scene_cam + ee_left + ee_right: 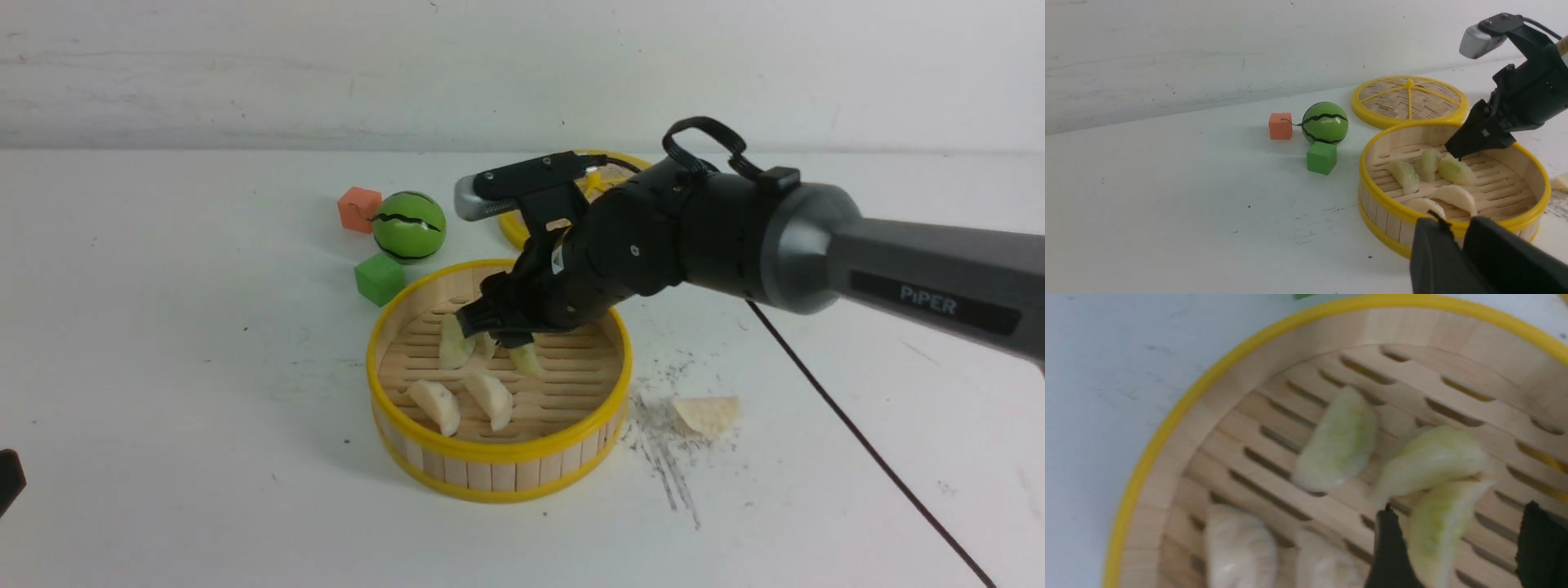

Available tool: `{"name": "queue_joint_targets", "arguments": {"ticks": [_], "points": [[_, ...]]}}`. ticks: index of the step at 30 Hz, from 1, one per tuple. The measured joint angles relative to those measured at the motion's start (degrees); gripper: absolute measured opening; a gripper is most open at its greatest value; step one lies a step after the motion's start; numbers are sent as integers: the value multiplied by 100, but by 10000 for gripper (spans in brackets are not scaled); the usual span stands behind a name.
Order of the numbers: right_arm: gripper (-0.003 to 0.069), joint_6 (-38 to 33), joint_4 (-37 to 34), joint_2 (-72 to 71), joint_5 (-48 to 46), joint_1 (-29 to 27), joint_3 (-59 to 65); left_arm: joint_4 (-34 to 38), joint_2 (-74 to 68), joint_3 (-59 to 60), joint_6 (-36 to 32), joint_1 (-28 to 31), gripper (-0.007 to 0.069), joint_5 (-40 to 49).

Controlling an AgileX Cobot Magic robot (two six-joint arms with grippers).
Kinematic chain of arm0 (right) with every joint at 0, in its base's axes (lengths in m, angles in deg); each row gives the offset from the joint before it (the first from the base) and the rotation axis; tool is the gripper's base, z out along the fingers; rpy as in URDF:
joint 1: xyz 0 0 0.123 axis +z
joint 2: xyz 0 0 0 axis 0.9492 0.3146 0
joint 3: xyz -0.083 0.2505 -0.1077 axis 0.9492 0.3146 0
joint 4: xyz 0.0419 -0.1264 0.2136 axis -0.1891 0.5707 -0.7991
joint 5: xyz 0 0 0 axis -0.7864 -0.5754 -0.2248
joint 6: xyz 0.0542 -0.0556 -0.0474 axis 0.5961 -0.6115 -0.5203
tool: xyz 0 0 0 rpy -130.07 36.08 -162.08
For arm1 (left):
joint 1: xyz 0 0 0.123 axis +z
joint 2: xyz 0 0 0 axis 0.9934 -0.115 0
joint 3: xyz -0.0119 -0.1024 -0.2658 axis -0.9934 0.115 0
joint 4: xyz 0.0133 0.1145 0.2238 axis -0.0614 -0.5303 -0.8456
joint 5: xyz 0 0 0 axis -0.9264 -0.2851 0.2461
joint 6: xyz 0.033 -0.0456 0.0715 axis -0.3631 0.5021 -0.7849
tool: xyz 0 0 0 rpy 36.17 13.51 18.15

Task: Put the dumplings into the steamer on the white table.
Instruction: 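Reach for and grasp a dumpling lying on the table beside the steamer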

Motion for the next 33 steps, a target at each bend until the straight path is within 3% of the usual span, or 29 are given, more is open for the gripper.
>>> {"name": "queue_joint_targets", "arguments": {"ticks": [5,8,15,18,33], "points": [[388,293,112,260,120,-176,0,0,0,0,0,0,111,0],[318,299,53,358,150,-162,0,0,0,0,0,0,112,0],[81,298,-99,372,128,-145,-51,0,0,0,0,0,112,-11],[22,298,-99,372,116,-145,-75,0,0,0,0,0,112,-22],[-11,344,387,366,98,-145,-98,0,0,0,0,0,120,-45]]}}
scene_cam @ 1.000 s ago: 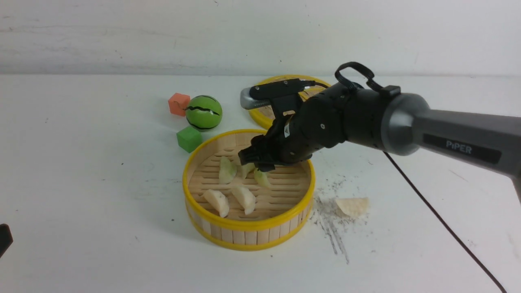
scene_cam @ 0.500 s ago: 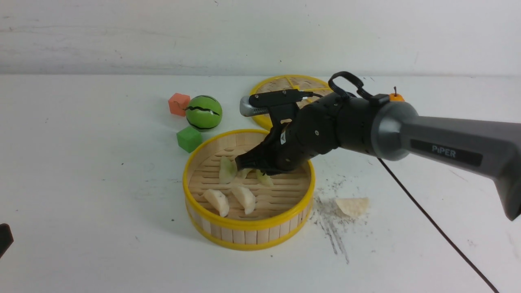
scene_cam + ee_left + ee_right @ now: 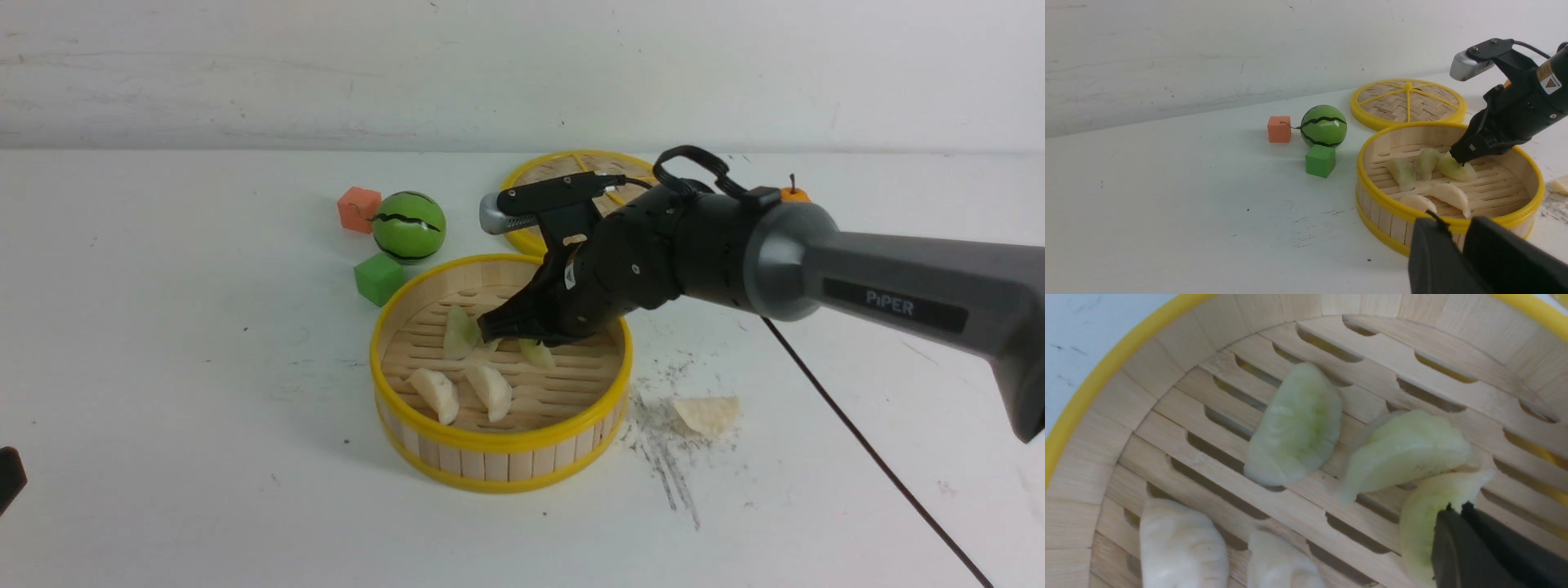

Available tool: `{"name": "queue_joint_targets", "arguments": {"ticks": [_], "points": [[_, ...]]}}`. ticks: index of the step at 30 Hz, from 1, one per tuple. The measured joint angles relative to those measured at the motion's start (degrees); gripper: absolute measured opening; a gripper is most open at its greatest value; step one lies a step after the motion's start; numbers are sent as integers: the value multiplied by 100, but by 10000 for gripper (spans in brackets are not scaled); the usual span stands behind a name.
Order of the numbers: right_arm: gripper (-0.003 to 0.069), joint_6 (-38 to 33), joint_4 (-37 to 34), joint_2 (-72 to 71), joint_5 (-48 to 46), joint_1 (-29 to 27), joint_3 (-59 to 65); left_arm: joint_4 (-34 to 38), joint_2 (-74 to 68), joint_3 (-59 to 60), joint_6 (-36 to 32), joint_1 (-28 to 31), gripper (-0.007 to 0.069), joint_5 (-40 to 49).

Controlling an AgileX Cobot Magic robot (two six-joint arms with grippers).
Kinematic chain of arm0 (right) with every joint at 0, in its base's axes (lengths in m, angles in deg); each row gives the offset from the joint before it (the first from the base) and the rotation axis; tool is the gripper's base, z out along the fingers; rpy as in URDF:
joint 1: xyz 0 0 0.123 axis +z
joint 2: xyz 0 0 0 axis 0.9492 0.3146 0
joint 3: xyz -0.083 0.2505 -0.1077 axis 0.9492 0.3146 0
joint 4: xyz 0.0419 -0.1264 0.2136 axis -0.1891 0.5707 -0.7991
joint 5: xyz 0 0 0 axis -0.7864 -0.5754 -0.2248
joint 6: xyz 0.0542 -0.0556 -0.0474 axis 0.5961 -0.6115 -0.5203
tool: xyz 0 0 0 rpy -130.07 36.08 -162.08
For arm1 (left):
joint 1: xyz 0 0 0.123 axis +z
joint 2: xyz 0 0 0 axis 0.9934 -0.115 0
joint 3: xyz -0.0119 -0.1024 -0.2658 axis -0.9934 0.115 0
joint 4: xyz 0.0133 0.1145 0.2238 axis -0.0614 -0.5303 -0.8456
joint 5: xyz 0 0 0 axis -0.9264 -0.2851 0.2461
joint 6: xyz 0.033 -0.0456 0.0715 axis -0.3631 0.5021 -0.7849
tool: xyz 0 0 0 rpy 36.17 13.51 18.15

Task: Put the dumplings into the steamer on the white table.
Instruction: 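Reach for and grasp a dumpling lying on the table beside the steamer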

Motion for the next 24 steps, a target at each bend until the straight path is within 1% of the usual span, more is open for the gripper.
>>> {"name": "queue_joint_targets", "arguments": {"ticks": [4,14,16,19,22,23,24], "points": [[-11,0,70,-29,-36,0,0,0,0,0,0,0,122,0],[-11,24,684,-115,-81,-24,0,0,0,0,0,0,122,0],[-11,118,731,-41,-55,-24,0,0,0,0,0,0,122,0],[7,390,762,15,44,-24,0,0,0,0,0,0,122,0],[65,581,775,27,39,-24,0,0,0,0,0,0,122,0],[129,701,775,5,29,-24,0,0,0,0,0,0,122,0],[166,738,775,-16,8,-24,0,0,0,0,0,0,122,0]]}}
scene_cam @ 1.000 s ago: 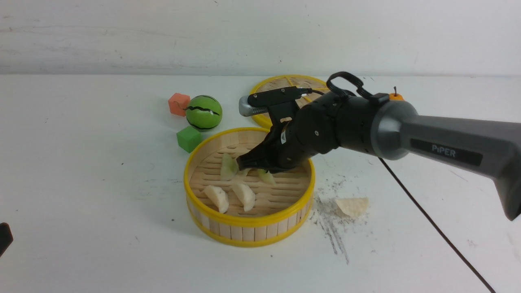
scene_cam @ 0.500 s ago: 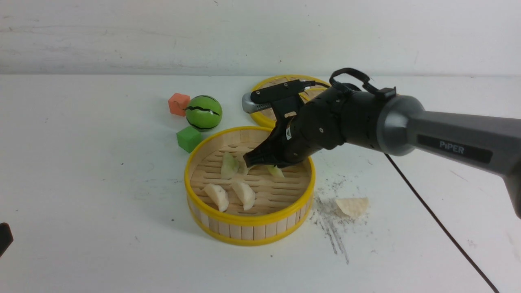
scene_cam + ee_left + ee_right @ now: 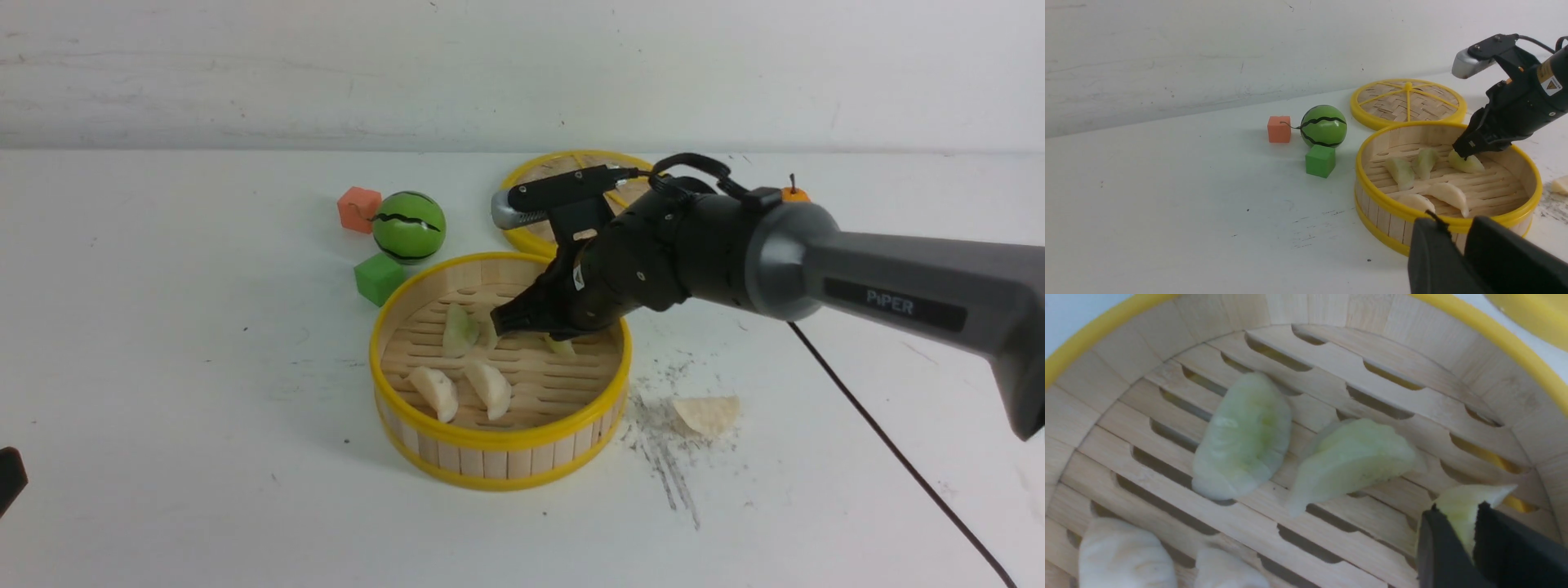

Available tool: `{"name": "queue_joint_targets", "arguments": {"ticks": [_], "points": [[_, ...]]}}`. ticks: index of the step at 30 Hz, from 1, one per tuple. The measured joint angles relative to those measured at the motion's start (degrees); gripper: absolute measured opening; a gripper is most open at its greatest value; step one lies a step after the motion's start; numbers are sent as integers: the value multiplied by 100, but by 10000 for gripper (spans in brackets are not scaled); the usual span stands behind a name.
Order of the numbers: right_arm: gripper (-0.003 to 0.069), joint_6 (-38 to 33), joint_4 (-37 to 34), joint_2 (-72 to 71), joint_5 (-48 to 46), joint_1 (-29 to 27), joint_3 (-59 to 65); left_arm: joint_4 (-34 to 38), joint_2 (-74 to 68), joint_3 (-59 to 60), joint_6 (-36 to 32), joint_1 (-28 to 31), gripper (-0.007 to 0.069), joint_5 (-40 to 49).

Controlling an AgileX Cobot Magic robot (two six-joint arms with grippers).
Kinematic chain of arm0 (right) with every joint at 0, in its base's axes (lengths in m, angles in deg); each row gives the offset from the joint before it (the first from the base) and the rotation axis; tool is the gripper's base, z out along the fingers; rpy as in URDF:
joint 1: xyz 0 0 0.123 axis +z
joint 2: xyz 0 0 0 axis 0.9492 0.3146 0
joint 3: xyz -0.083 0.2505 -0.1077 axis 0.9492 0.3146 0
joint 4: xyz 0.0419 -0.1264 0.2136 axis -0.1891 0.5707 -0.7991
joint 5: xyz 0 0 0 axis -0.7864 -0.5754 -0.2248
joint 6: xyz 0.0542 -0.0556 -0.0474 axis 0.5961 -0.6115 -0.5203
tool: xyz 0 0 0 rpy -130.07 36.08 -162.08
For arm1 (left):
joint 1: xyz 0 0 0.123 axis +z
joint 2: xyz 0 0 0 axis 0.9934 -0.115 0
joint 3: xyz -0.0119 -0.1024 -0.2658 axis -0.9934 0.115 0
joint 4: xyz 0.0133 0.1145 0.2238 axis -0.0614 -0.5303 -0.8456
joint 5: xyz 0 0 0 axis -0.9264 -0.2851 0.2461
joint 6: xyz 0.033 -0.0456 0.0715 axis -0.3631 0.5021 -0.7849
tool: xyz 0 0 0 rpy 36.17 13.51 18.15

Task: Put the dumplings into the steamer on the white table.
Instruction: 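Reach for and grasp a dumpling lying on the table beside the steamer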

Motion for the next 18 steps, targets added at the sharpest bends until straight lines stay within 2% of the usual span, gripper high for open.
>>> {"name": "queue_joint_targets", "arguments": {"ticks": [4,9,14,18], "points": [[360,86,-5,-465,-423,0,0,0,0,0,0,0,122,0],[483,-66,144,-1373,-980,-238,22,0,0,0,0,0,126,0],[492,-113,-70,-1649,-1752,-1105,746,0,0,0,0,0,129,-24],[470,-466,-657,-1649,-1959,-1421,1658,0,0,0,0,0,129,-43]]}}
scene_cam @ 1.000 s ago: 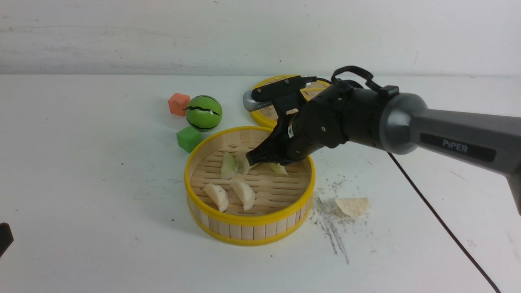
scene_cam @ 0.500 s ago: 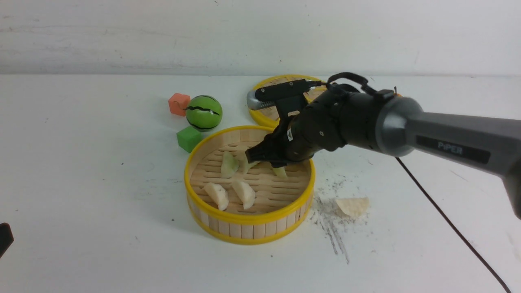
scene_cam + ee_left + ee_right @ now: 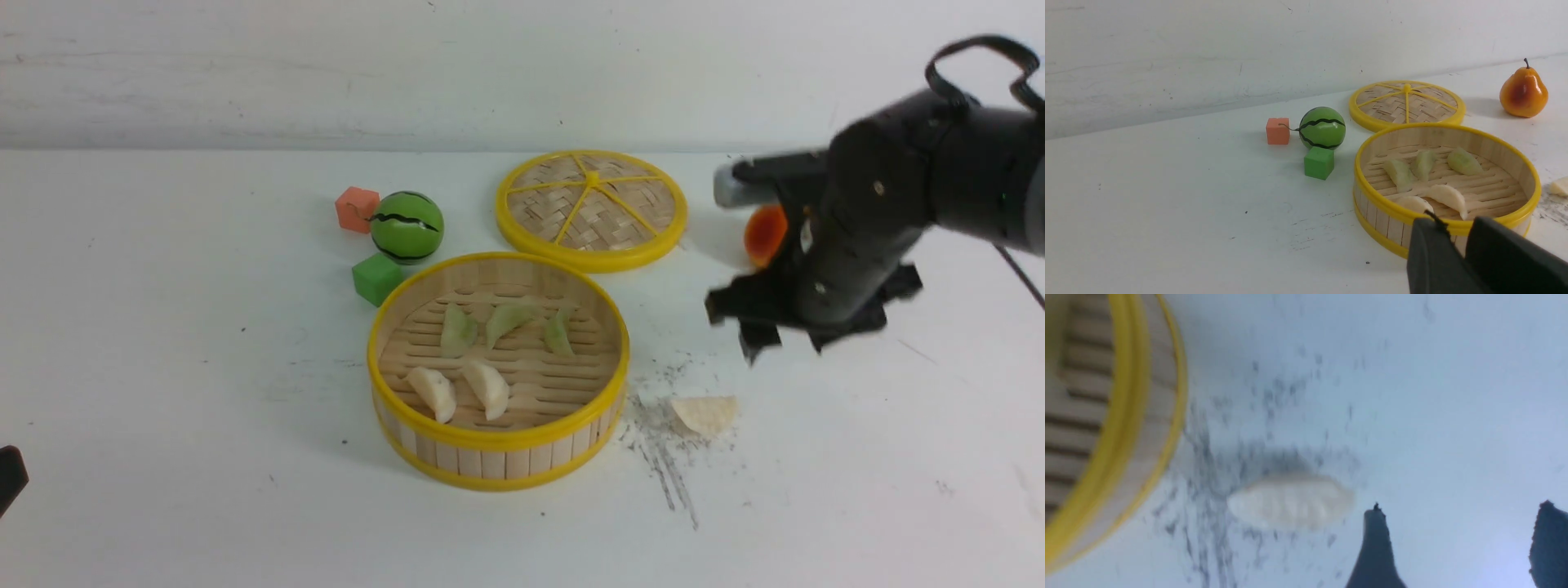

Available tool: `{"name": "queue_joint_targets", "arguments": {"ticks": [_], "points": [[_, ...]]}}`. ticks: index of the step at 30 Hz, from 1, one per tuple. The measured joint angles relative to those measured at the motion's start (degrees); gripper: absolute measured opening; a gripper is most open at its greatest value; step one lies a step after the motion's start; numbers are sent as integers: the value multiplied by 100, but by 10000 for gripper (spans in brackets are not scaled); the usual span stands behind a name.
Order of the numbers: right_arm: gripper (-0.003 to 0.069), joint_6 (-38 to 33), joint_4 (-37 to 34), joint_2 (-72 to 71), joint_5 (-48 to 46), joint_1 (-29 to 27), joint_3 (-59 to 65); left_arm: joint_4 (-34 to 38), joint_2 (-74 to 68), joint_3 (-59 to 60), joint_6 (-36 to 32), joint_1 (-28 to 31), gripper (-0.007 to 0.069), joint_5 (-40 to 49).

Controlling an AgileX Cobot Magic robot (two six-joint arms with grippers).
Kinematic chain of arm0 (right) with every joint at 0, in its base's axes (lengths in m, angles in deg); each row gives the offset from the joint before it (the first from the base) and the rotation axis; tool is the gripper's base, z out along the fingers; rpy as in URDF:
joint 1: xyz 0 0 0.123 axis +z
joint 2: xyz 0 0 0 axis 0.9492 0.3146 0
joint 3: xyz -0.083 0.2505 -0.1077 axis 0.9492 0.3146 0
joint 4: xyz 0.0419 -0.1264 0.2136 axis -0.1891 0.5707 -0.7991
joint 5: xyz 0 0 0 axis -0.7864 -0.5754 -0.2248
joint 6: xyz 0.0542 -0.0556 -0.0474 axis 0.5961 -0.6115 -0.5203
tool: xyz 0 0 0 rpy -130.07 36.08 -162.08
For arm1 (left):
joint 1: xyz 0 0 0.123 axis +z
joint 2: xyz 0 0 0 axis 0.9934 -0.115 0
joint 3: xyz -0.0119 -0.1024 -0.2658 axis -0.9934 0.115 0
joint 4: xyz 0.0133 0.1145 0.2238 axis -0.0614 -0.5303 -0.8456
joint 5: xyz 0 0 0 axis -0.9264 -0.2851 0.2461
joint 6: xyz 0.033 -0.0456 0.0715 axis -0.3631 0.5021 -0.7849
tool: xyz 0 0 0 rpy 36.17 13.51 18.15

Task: Put the dumplings into the steamer on the white table.
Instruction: 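Reach for and grasp a dumpling lying on the table beside the steamer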

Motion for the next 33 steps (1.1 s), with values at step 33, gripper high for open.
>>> {"name": "queue_joint_targets", "arguments": {"ticks": [33], "points": [[307,-308,-47,160,1896,-8,680,18,0,0,0,0,148,128]]}}
